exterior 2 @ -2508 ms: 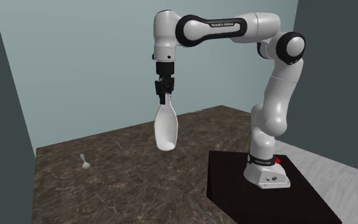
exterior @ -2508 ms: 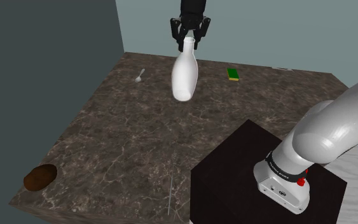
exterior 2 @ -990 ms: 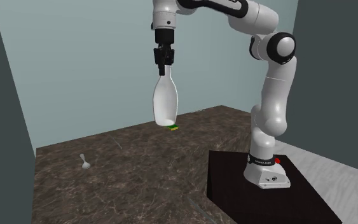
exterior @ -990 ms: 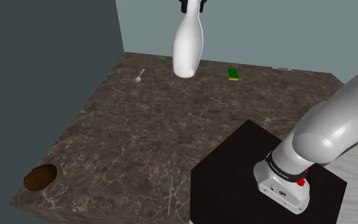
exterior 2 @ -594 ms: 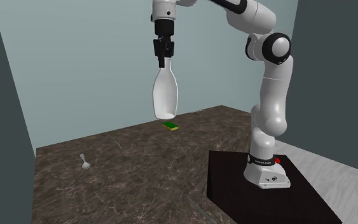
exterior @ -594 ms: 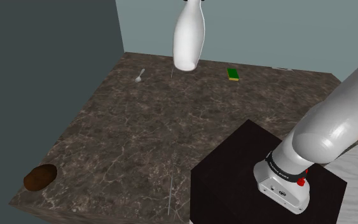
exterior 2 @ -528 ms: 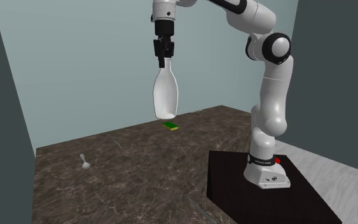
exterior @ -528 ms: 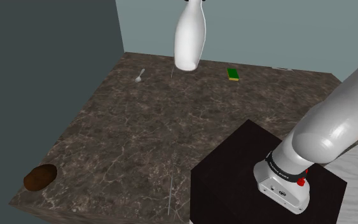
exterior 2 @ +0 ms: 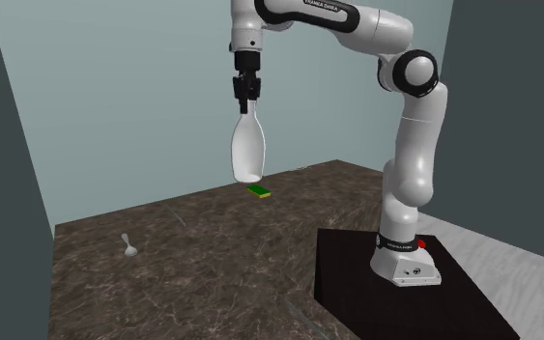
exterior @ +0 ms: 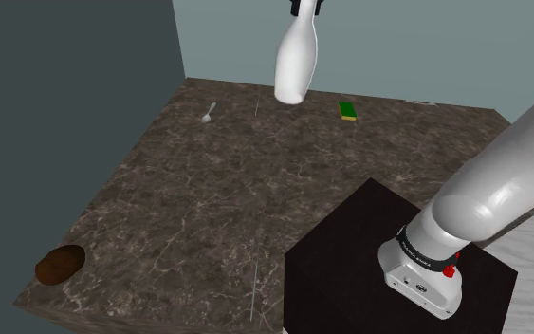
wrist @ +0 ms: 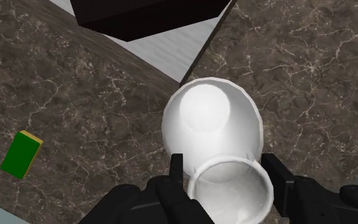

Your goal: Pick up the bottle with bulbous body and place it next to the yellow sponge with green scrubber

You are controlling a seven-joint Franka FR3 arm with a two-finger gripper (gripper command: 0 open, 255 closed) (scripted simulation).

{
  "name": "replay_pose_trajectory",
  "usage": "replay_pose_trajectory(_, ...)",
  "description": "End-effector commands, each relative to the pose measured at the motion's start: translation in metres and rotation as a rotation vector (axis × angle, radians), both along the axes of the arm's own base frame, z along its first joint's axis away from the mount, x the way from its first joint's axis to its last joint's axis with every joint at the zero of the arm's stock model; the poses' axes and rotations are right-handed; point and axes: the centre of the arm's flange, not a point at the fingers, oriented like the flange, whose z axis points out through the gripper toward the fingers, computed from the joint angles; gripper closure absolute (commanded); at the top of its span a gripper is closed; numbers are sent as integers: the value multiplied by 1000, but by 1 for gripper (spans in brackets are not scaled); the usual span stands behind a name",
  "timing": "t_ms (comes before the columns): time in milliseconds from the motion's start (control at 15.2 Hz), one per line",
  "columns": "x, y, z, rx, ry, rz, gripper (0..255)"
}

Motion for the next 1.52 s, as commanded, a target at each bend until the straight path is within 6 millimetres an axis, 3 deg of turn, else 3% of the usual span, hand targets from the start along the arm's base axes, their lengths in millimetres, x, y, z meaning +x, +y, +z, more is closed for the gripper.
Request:
replay_pose_trajectory(0, 6, -23, -13, 0, -1, 1, 255)
replay_pose_trajectory(1452, 79, -276, -136, 0, -1, 1, 255)
